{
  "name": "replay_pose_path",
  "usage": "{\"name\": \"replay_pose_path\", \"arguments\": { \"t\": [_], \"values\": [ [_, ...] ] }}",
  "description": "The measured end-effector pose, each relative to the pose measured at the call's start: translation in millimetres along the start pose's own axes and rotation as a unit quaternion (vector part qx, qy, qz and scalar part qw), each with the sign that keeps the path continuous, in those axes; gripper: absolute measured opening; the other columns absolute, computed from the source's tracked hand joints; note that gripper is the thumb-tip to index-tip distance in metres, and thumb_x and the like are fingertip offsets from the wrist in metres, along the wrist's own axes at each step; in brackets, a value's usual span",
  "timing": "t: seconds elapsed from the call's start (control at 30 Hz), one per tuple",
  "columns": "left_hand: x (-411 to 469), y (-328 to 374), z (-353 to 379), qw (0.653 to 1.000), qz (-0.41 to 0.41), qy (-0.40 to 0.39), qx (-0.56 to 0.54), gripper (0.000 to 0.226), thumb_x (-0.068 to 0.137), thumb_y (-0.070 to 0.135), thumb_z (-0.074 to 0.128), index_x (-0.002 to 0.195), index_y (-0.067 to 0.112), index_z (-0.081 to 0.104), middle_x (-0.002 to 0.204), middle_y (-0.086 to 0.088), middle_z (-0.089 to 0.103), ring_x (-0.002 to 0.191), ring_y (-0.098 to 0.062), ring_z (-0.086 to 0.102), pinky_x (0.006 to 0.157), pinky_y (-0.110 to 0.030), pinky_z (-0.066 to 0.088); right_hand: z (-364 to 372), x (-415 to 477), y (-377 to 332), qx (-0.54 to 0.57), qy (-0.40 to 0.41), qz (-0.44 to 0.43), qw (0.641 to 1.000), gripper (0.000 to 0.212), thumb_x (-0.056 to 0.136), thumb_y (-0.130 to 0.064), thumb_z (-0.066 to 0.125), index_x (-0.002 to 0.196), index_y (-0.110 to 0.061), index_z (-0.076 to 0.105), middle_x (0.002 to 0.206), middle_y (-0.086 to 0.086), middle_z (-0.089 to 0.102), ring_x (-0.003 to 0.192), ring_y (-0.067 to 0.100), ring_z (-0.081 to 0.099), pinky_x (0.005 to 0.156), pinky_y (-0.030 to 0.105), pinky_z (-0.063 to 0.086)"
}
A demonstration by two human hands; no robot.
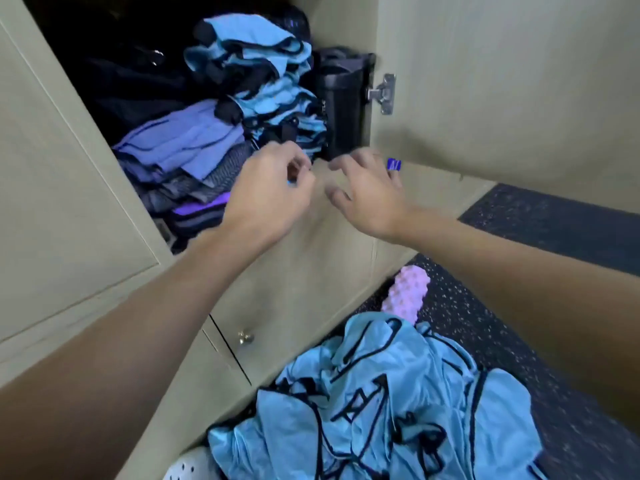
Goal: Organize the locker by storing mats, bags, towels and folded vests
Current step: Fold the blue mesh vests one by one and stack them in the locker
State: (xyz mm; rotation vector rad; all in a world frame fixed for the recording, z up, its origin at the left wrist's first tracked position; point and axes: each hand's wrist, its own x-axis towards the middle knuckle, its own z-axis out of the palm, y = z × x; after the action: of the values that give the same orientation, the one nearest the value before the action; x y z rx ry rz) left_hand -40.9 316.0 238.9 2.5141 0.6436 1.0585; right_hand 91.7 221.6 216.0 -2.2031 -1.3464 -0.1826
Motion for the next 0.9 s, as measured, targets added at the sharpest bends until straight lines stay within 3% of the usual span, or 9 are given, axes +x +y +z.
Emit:
{"name": "replay_pose_path", "arguments": {
  "t": [0.07, 0.17, 0.27, 0.5, 0.53, 0.63, 0.7, 0.9],
  "values": [
    [-36, -7, 26, 0.996, -0.040, -0.082, -0.006, 0.021, 0.081, 0.031, 0.050, 0.085, 0.021, 0.067, 0.077, 0.006, 0.061, 0.077, -0.021, 0.061, 0.074, -0.032, 0.048, 25, -42, 18, 0.005, -0.060, 0.041, 0.997, 0.042, 0.098, -0.037, 0.047, 0.137, -0.021, 0.045, 0.139, 0.005, 0.042, 0.132, 0.025, 0.037, 0.107, 0.043, 0.026],
    [-97, -33, 65, 0.974, -0.104, -0.202, -0.009, 0.012, 0.086, 0.022, 0.061, 0.077, 0.022, 0.067, 0.074, 0.002, 0.065, 0.077, -0.025, 0.065, 0.075, -0.034, 0.053, 69, -110, 46, 0.026, -0.135, 0.102, 0.985, 0.040, 0.098, -0.036, 0.049, 0.136, -0.021, 0.048, 0.137, 0.006, 0.044, 0.128, 0.028, 0.043, 0.108, 0.046, 0.028],
    [-159, -59, 98, 0.940, -0.151, -0.305, -0.002, 0.023, 0.088, 0.020, 0.062, 0.066, 0.026, 0.060, 0.072, 0.002, 0.065, 0.074, -0.026, 0.064, 0.075, -0.039, 0.055, 111, -179, 68, 0.030, -0.195, 0.151, 0.969, 0.039, 0.099, -0.035, 0.048, 0.135, -0.021, 0.048, 0.136, 0.003, 0.045, 0.127, 0.026, 0.043, 0.107, 0.045, 0.028],
    [-257, -89, 168, 0.887, -0.172, -0.427, 0.001, 0.007, 0.092, 0.022, 0.059, 0.086, 0.025, 0.061, 0.092, -0.003, 0.067, 0.081, -0.024, 0.065, 0.077, -0.043, 0.056, 169, -290, 119, -0.001, -0.310, 0.232, 0.922, 0.042, 0.101, -0.038, 0.044, 0.140, -0.022, 0.043, 0.139, 0.003, 0.045, 0.131, 0.026, 0.040, 0.109, 0.044, 0.027],
    [-267, -90, 177, 0.881, -0.170, -0.441, 0.002, 0.002, 0.093, 0.023, 0.060, 0.094, 0.022, 0.062, 0.096, -0.005, 0.066, 0.084, -0.026, 0.065, 0.078, -0.043, 0.056, 174, -300, 125, -0.005, -0.314, 0.238, 0.919, 0.043, 0.101, -0.039, 0.045, 0.141, -0.023, 0.043, 0.140, 0.002, 0.044, 0.132, 0.025, 0.039, 0.110, 0.044, 0.026],
    [-291, -100, 196, 0.882, -0.126, -0.449, 0.070, 0.027, 0.095, 0.029, 0.062, 0.120, 0.018, 0.061, 0.118, -0.005, 0.059, 0.106, -0.027, 0.060, 0.091, -0.041, 0.050, 185, -321, 139, -0.021, -0.312, 0.238, 0.920, 0.046, 0.099, -0.042, 0.046, 0.141, -0.025, 0.042, 0.141, -0.001, 0.044, 0.134, 0.021, 0.037, 0.111, 0.044, 0.024],
    [-303, -115, 196, 0.891, -0.117, -0.425, 0.104, 0.033, 0.096, 0.031, 0.062, 0.126, 0.018, 0.059, 0.126, -0.004, 0.053, 0.116, -0.028, 0.052, 0.097, -0.041, 0.044, 193, -329, 142, -0.052, -0.303, 0.227, 0.924, 0.046, 0.099, -0.047, 0.043, 0.140, -0.027, 0.043, 0.141, -0.003, 0.044, 0.134, 0.020, 0.036, 0.112, 0.044, 0.021],
    [-330, -174, 175, 0.887, -0.194, -0.385, 0.167, 0.054, 0.091, 0.042, 0.063, 0.141, 0.029, 0.047, 0.147, -0.003, 0.039, 0.137, -0.025, 0.035, 0.112, -0.046, 0.029, 213, -326, 125, -0.096, -0.238, 0.166, 0.952, 0.039, 0.099, -0.046, 0.041, 0.133, -0.030, 0.048, 0.134, -0.008, 0.047, 0.129, 0.016, 0.036, 0.109, 0.038, 0.015]
  ]
}}
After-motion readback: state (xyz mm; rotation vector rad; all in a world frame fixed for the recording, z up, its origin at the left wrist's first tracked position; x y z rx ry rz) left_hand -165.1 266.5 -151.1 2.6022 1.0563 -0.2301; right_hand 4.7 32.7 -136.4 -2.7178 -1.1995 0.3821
